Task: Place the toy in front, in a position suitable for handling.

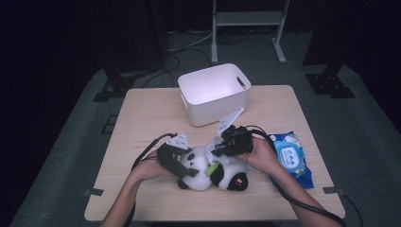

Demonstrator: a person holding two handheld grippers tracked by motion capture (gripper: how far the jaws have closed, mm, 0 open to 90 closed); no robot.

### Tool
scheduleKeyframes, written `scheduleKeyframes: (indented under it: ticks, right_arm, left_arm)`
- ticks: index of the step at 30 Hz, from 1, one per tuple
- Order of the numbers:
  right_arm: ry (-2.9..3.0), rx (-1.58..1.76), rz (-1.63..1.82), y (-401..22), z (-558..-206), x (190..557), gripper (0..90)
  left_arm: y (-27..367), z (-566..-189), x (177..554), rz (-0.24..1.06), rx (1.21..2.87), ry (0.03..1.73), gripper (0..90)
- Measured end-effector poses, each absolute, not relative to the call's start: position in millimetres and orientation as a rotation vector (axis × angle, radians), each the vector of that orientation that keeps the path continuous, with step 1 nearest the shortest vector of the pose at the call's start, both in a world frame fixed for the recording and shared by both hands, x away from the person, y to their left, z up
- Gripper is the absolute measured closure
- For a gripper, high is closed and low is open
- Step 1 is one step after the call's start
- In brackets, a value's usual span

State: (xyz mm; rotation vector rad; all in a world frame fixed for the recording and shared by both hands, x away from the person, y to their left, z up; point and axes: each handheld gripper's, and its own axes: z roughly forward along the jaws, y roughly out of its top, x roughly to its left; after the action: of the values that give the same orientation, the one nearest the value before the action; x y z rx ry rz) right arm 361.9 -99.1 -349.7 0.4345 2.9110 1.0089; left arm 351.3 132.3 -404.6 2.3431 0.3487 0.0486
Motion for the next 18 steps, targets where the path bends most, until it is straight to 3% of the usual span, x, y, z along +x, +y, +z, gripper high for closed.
scheduleKeyframes:
  ticks: [6,18]
  right_arm:
    - [3.001,0.393,0.919,-83.4,-369.5,361.5,84.6]
    - [3.043,0.322,0.862,-87.1,-367.5,337.9,84.7]
  left_arm:
    - [138.6,-396.2,350.5,0.041,2.327,0.345,11.6]
    - [137.5,-397.2,350.4,-0.022,2.330,0.347,4.0]
